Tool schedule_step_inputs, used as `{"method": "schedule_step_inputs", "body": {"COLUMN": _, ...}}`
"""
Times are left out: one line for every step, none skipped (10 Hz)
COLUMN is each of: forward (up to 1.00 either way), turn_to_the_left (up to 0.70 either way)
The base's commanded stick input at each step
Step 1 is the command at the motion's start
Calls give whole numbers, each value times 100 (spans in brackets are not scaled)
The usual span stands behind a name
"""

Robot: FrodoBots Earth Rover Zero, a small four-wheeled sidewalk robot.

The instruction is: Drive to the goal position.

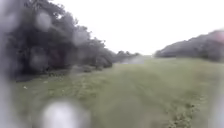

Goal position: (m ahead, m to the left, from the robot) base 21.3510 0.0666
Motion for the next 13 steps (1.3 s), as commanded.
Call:
{"method": "schedule_step_inputs", "body": {"forward": 85, "turn_to_the_left": 0}}
{"method": "schedule_step_inputs", "body": {"forward": 85, "turn_to_the_left": 0}}
{"method": "schedule_step_inputs", "body": {"forward": 85, "turn_to_the_left": 0}}
{"method": "schedule_step_inputs", "body": {"forward": 85, "turn_to_the_left": 0}}
{"method": "schedule_step_inputs", "body": {"forward": 85, "turn_to_the_left": 0}}
{"method": "schedule_step_inputs", "body": {"forward": 85, "turn_to_the_left": 0}}
{"method": "schedule_step_inputs", "body": {"forward": 85, "turn_to_the_left": 0}}
{"method": "schedule_step_inputs", "body": {"forward": 85, "turn_to_the_left": 0}}
{"method": "schedule_step_inputs", "body": {"forward": 85, "turn_to_the_left": 0}}
{"method": "schedule_step_inputs", "body": {"forward": 85, "turn_to_the_left": 0}}
{"method": "schedule_step_inputs", "body": {"forward": 85, "turn_to_the_left": -4}}
{"method": "schedule_step_inputs", "body": {"forward": 85, "turn_to_the_left": -21}}
{"method": "schedule_step_inputs", "body": {"forward": 85, "turn_to_the_left": -32}}
